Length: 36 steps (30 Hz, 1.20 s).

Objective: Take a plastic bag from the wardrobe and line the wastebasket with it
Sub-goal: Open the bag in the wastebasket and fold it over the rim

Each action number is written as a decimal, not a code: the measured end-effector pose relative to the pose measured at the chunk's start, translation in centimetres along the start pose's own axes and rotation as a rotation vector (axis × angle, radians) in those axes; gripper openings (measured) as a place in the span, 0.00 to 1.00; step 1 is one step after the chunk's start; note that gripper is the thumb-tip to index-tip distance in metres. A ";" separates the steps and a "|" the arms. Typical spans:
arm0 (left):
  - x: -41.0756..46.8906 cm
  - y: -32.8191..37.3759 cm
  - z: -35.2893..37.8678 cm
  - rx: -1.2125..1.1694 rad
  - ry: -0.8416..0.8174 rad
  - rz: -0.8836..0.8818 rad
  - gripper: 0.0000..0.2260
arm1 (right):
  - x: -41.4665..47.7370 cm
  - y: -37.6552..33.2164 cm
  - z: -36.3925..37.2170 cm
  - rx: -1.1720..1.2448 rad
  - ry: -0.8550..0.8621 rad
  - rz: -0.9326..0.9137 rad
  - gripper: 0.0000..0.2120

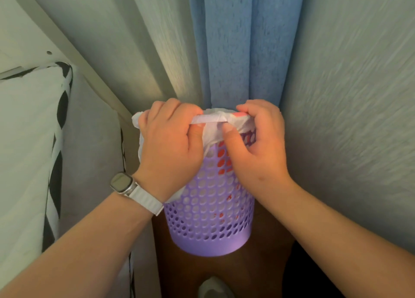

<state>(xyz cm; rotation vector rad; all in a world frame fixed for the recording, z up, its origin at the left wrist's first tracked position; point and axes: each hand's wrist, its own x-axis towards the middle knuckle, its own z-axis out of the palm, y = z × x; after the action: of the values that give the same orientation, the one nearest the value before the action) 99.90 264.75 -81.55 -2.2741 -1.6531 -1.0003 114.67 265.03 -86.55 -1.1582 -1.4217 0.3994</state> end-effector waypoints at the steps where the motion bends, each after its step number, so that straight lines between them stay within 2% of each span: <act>1: 0.1 -0.4 -0.1 -0.016 -0.003 0.005 0.05 | 0.2 0.3 -0.3 0.002 -0.013 -0.012 0.17; 5: 0.5 -1.2 -0.4 -0.092 0.008 0.036 0.05 | 1.3 1.6 -1.4 -0.005 -0.035 0.006 0.19; 11: 0.1 -0.2 -0.4 -0.157 0.066 0.038 0.08 | 1.4 1.6 -1.1 0.036 0.040 -0.014 0.12; 15: 0.1 0.9 -0.7 -0.108 0.099 0.093 0.09 | 1.6 0.8 -0.9 0.029 0.092 -0.001 0.09; 20: -0.1 2.2 -0.1 0.028 0.048 0.053 0.12 | 1.1 -0.4 -0.2 -0.028 0.064 0.051 0.10; 23: 0.1 1.4 0.0 0.008 0.050 0.021 0.08 | 0.8 -0.7 0.1 -0.070 0.013 0.046 0.11; 28: 0.5 -0.2 0.0 -0.050 0.014 0.015 0.06 | 0.7 0.4 -0.7 -0.009 -0.030 -0.026 0.17; 32: 0.8 -1.0 -0.1 -0.085 0.021 0.036 0.06 | 1.3 1.5 -1.5 0.018 -0.034 0.038 0.21; 36: 0.8 -1.2 -0.2 -0.122 0.047 0.038 0.05 | 1.4 1.8 -1.4 0.055 -0.032 0.053 0.18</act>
<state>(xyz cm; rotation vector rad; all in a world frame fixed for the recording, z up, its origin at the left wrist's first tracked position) 98.94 265.74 -81.24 -2.3290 -1.5654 -1.1662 116.93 266.40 -86.87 -1.1509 -1.4019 0.4935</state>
